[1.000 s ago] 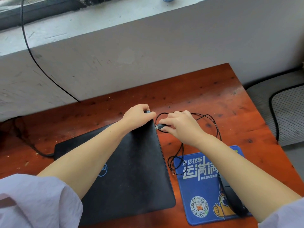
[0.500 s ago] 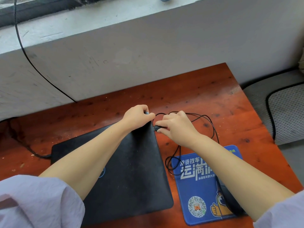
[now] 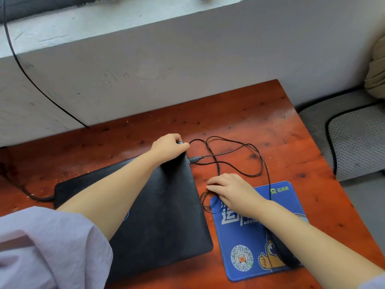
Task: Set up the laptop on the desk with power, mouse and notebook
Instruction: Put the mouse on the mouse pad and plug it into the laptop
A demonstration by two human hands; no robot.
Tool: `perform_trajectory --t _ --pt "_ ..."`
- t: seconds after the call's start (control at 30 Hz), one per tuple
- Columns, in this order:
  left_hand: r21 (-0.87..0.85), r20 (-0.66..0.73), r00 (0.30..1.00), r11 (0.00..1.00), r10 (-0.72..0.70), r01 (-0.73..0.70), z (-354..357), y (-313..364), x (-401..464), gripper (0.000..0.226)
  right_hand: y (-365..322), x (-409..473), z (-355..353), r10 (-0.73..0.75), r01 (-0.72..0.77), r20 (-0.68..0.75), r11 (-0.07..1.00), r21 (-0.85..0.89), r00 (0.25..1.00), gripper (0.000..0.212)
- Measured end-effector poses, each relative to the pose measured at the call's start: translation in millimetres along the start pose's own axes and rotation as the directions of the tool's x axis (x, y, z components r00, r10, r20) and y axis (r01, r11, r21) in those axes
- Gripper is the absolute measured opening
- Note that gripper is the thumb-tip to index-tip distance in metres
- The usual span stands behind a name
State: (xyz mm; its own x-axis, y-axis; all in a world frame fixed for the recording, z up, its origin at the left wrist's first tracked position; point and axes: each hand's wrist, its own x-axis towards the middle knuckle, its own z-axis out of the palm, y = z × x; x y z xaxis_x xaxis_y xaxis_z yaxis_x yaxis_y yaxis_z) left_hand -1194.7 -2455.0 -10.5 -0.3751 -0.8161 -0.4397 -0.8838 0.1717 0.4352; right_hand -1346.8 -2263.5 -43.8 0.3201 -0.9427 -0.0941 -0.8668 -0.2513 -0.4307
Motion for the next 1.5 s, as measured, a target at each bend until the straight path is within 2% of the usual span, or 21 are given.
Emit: perform_trajectory --t 0.1,0.2,0.33,0.4,0.53,0.67,0.77,0.87,1.0,1.07,1.13,1.23,1.3,1.4,1.5 --pt "0.003 0.017 1.000 1.000 -0.012 0.012 4 -1 2 0.026 9 3 -1 0.051 -0.055 -0.107 0.998 -0.033 0.993 0.040" --pt "0.015 0.010 0.999 0.999 -0.035 0.035 12 -2 4 0.023 24 2 -6 0.170 -0.186 -0.195 0.980 -0.069 0.966 0.043" --pt "0.032 -0.020 0.999 0.998 -0.044 0.045 27 -1 3 0.014 32 -3 -13 0.212 -0.248 -0.231 0.958 -0.141 0.950 0.043" --pt "0.063 -0.049 0.998 0.997 -0.039 0.042 34 2 3 0.017 33 -5 -13 0.227 -0.263 -0.243 0.956 -0.127 0.943 0.041" --pt "0.020 -0.132 0.991 0.999 -0.025 0.028 38 7 -1 0.018 33 -6 -13 0.268 -0.291 -0.195 0.951 -0.101 0.943 0.041" --pt "0.004 -0.071 0.997 1.000 -0.002 0.003 25 5 -13 0.026 30 -7 -15 0.309 -0.319 -0.096 0.942 -0.105 0.946 0.046" --pt "0.038 -0.106 0.994 0.999 0.037 -0.033 12 -4 -32 0.036 23 -14 -23 0.366 -0.376 -0.117 0.923 -0.080 0.923 0.048" --pt "0.042 -0.165 0.979 0.992 0.124 -0.118 6 -10 -61 0.035 5 -33 -28 0.415 -0.433 -0.170 0.898 -0.085 0.894 0.049" --pt "0.045 -0.152 0.946 0.958 0.286 -0.282 20 -2 -101 0.030 -28 -80 -22 0.499 -0.530 -0.275 0.847 -0.049 0.822 0.048" --pt "0.056 -0.125 0.913 0.922 0.388 -0.384 38 9 -122 0.029 -53 -110 -13 0.565 -0.603 -0.332 0.798 -0.015 0.755 0.045" --pt "0.048 -0.059 0.860 0.862 0.507 -0.505 65 20 -148 0.029 -83 -146 3 0.651 -0.688 -0.404 0.722 0.069 0.642 0.041" --pt "0.009 0.085 0.715 0.717 0.694 -0.697 114 37 -195 0.028 -134 -210 35 0.754 -0.772 -0.485 0.596 0.221 0.443 0.041" --pt "-0.042 0.171 0.606 0.620 0.777 -0.784 152 46 -236 0.025 -170 -255 66 0.820 -0.823 -0.468 0.492 0.285 0.328 0.042" --pt "-0.125 0.344 0.453 0.518 0.823 -0.847 212 55 -301 0.021 -224 -326 120 0.910 -0.865 -0.399 0.285 0.413 0.110 0.042" --pt "-0.107 0.550 0.372 0.505 0.748 -0.856 269 58 -352 0.021 -276 -389 177 0.955 -0.842 -0.284 0.083 0.533 -0.085 0.040"
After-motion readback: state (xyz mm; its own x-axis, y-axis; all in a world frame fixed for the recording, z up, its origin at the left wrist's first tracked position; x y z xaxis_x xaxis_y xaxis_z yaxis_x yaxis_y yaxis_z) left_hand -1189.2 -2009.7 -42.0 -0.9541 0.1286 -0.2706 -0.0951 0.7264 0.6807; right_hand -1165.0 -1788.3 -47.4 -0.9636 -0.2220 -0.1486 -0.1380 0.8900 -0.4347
